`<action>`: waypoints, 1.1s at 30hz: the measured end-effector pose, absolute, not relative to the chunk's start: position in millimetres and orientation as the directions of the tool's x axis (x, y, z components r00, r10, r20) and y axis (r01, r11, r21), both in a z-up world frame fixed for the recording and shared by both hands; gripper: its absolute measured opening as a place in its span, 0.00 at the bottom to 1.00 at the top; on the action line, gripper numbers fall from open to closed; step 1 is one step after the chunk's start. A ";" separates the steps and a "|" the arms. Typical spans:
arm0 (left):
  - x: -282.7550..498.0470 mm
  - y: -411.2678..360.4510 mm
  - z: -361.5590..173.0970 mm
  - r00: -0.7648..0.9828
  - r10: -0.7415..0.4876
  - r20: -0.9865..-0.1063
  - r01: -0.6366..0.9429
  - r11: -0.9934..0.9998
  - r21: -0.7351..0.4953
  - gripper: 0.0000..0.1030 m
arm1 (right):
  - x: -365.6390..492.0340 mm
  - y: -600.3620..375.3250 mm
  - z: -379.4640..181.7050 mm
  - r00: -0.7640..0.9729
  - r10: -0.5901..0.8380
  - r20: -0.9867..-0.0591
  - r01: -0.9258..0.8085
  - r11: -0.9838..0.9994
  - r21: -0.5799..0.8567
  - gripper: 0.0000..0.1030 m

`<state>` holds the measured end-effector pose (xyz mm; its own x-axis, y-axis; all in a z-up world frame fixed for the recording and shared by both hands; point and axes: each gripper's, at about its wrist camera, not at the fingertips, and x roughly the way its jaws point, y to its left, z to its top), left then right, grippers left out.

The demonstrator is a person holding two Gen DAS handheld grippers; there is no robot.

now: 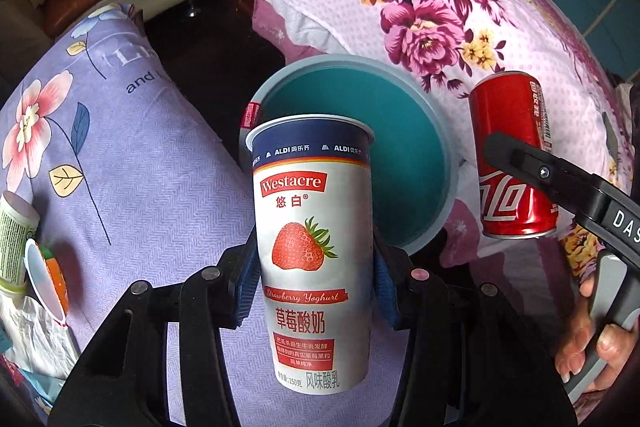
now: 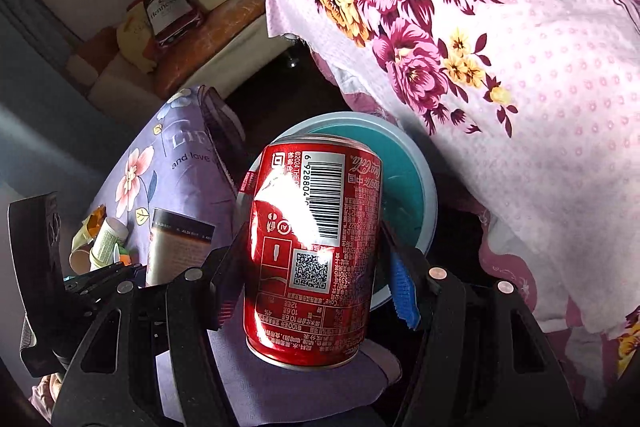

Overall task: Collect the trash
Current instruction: 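Open the left tool to drop the yogurt cup while the right tool drops the cola can into the bin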

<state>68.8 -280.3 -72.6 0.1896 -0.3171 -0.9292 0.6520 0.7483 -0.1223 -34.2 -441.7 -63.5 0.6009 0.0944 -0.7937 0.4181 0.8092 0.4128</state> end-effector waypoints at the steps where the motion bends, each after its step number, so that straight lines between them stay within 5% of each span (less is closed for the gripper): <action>1: 68.8 -282.4 -73.9 0.195 -0.312 -0.930 0.655 0.747 -0.113 0.49 | -33.2 -442.2 -64.1 0.599 0.091 -0.796 0.419 0.811 0.408 0.57; 5: 72.3 -283.8 -77.3 0.194 -0.314 -0.929 0.651 0.750 -0.117 0.54 | -28.3 -439.2 -65.4 0.590 0.090 -0.802 0.413 0.820 0.396 0.57; 9: 76.3 -278.2 -74.0 0.228 -0.315 -0.921 0.630 0.769 -0.107 0.80 | -22.5 -436.0 -68.3 0.583 0.095 -0.807 0.409 0.823 0.394 0.57; 12: 78.9 -271.0 -69.1 0.249 -0.317 -0.915 0.621 0.777 -0.100 0.86 | -19.2 -432.8 -69.7 0.576 0.095 -0.812 0.409 0.827 0.386 0.57; 30: 81.9 -201.2 -59.8 0.262 -0.337 -0.904 0.538 0.829 -0.153 0.89 | 8.0 -395.7 -83.1 0.492 0.120 -0.862 0.377 0.863 0.335 0.58; 33: 81.7 -189.3 -57.5 0.262 -0.342 -0.903 0.520 0.838 -0.167 0.89 | 9.2 -389.3 -81.6 0.484 0.129 -0.865 0.375 0.863 0.338 0.66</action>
